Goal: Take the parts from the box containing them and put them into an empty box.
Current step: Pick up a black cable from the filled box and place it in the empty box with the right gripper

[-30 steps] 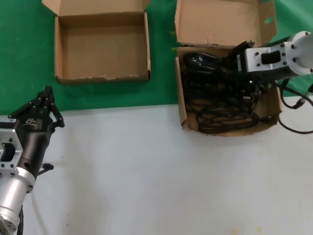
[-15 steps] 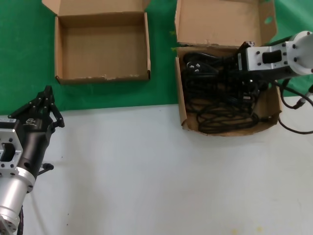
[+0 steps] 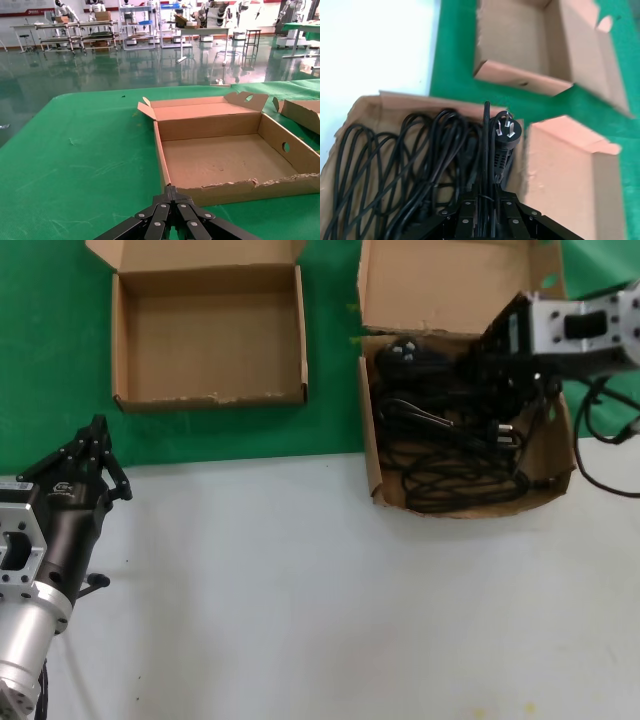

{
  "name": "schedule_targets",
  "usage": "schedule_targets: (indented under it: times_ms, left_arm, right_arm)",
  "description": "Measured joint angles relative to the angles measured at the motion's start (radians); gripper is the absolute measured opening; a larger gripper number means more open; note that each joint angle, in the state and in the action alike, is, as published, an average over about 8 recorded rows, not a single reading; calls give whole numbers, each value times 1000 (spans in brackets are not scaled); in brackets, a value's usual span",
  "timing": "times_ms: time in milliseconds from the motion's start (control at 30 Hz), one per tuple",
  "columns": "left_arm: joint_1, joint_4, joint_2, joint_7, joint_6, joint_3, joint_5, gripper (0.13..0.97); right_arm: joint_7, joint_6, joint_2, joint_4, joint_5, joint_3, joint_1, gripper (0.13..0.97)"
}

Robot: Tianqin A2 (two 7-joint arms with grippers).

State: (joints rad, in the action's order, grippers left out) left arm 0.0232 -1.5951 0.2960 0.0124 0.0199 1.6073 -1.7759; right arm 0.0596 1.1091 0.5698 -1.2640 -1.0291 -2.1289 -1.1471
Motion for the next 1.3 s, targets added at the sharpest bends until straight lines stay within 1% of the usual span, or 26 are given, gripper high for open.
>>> schedule_targets:
  times_ms: [267, 533, 967, 1300]
  left_arm:
    - [0, 0, 0, 0, 0, 0, 0, 145]
    - [0, 0, 0, 0, 0, 0, 0, 145]
    - [0, 0, 0, 0, 0, 0, 0, 145]
    - [0, 0, 0, 0, 0, 0, 0, 145]
  right_arm:
    - [19, 43, 14, -66, -57, 31, -45, 207]
    - [-41, 38, -47, -16, -106, 23, -117, 206]
    - [-227, -41, -244, 224, -189, -16, -210, 206]
    - [-413, -130, -409, 497, -258, -21, -272, 206]
